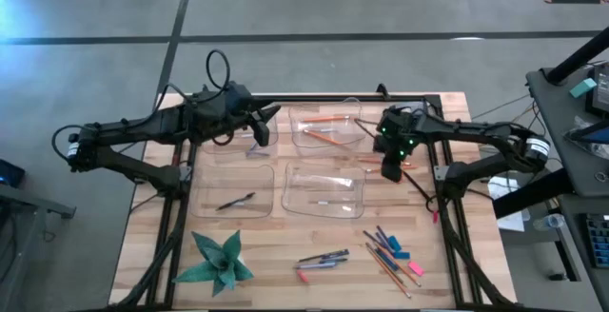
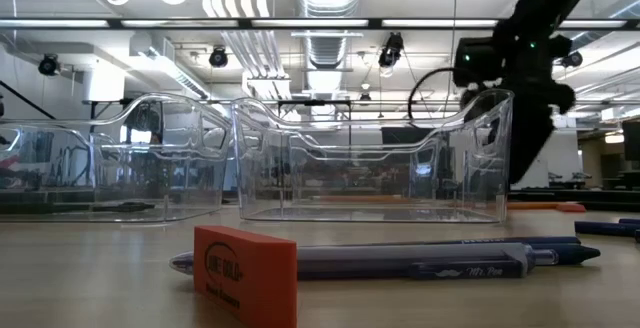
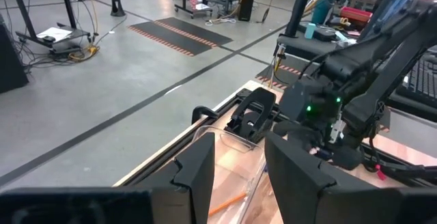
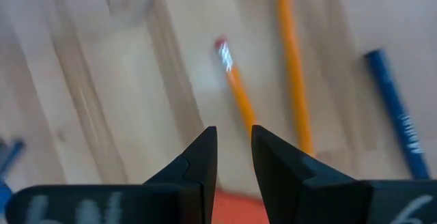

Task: Sort crayons/erasers/pens/pencils in bins
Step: Put the orange pencil into the top right transparent bin

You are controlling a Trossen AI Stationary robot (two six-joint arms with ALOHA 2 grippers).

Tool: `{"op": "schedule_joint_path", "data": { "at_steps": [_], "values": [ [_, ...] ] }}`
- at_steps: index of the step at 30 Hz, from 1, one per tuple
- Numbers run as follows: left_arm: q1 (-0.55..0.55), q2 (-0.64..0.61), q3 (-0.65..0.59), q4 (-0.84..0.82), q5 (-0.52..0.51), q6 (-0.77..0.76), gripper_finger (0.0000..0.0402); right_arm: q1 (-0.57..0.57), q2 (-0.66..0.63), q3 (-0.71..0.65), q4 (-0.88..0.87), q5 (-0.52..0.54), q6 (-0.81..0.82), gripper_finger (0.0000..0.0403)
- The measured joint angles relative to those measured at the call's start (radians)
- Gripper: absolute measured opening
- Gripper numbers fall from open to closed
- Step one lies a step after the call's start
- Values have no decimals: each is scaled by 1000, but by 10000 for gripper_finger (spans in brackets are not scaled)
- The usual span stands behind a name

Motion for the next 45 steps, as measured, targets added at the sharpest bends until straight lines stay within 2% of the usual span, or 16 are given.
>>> {"op": "schedule_joint_path", "data": {
  "at_steps": [10,19,27,38,45],
  "values": [
    [0,0,0,-1,0,-1,116,0,1,-113,177,4,-135,89],
    [0,0,0,-1,0,-1,116,0,0,-177,267,11,-137,77],
    [0,0,0,-1,0,-1,116,2,-2,-183,266,96,-152,67],
    [0,0,0,-1,0,-1,116,0,0,-177,248,99,-155,14],
    [0,0,-1,0,0,-1,116,-1,3,-87,100,101,-191,11]
  ]
}}
